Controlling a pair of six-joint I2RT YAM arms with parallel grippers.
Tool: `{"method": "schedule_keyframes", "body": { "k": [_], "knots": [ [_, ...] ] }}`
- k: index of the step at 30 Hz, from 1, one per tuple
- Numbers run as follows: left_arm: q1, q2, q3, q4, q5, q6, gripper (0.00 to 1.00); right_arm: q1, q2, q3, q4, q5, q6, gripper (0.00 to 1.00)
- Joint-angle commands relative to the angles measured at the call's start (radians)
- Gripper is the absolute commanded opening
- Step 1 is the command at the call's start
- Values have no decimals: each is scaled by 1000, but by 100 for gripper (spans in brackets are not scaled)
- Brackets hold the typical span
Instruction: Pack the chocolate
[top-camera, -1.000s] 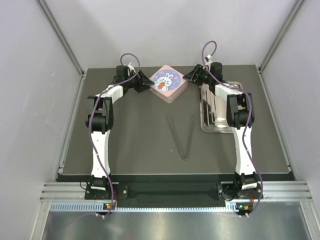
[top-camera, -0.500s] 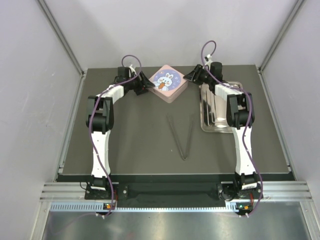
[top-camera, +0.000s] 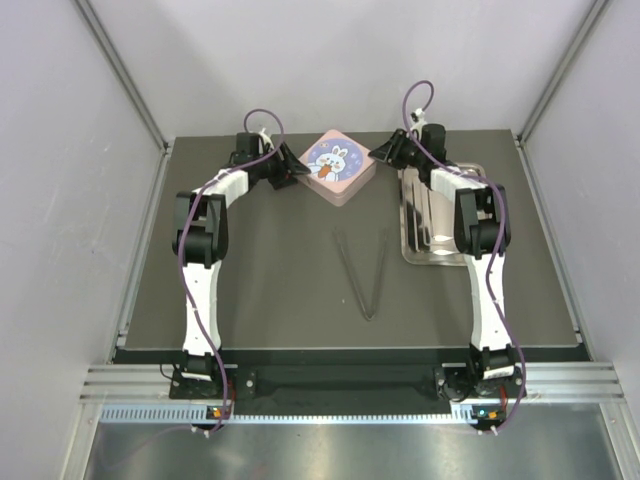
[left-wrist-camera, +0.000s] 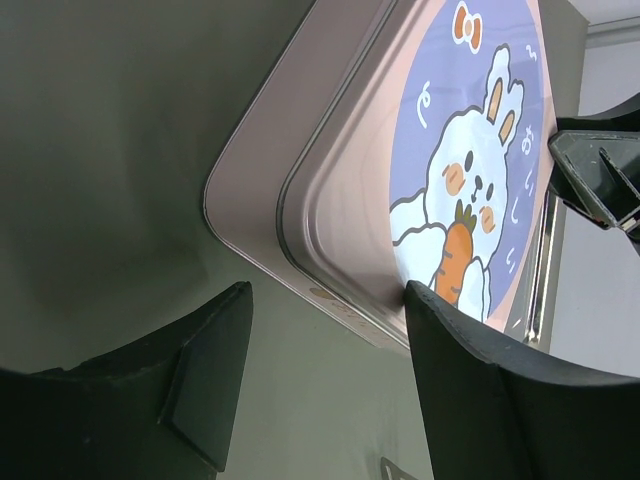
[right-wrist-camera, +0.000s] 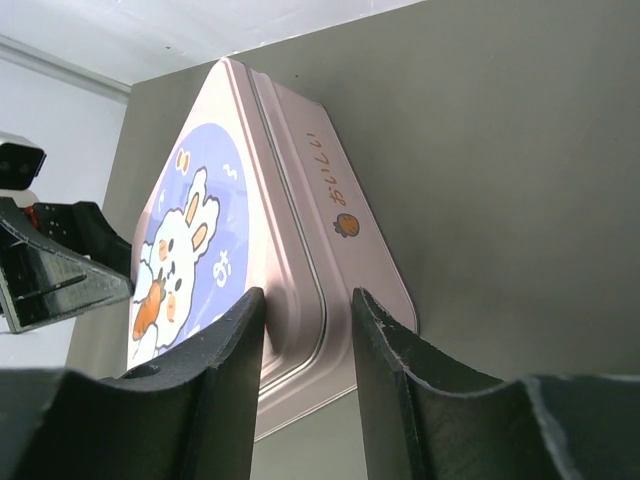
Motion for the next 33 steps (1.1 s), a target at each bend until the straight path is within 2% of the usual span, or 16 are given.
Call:
{"method": "schedule_keyframes", "body": {
  "k": [1, 6, 9, 11, 15, 22, 26, 33],
  "knots": [
    [5, -72, 35, 13, -20, -4, 67, -2, -55, -31, -15, 26, -44, 33],
    [5, -106, 23, 7, -68, -4, 66, -8, -60, -69, -3, 31, -44, 32],
    [5, -116, 33, 11, -89, 1, 65, -7, -71, -92, 8, 28, -47, 34],
    [5, -89, 61, 7, -74, -2, 60, -7, -81, -112, 23, 26, -44, 38],
    [4, -54, 90, 17, -23, -24, 55, -7, -90, -134, 40, 25, -37, 38],
    [-1, -40, 87, 33, -5, -27, 55, -8, -109, -166, 69, 14, -34, 38],
    [-1, -35, 85, 25, -6, -28, 51, -8, -124, -192, 101, -8, -25, 42],
    [-2, -64, 69, 25, -12, -25, 51, -10, -149, -217, 106, -15, -36, 45]
  ]
}}
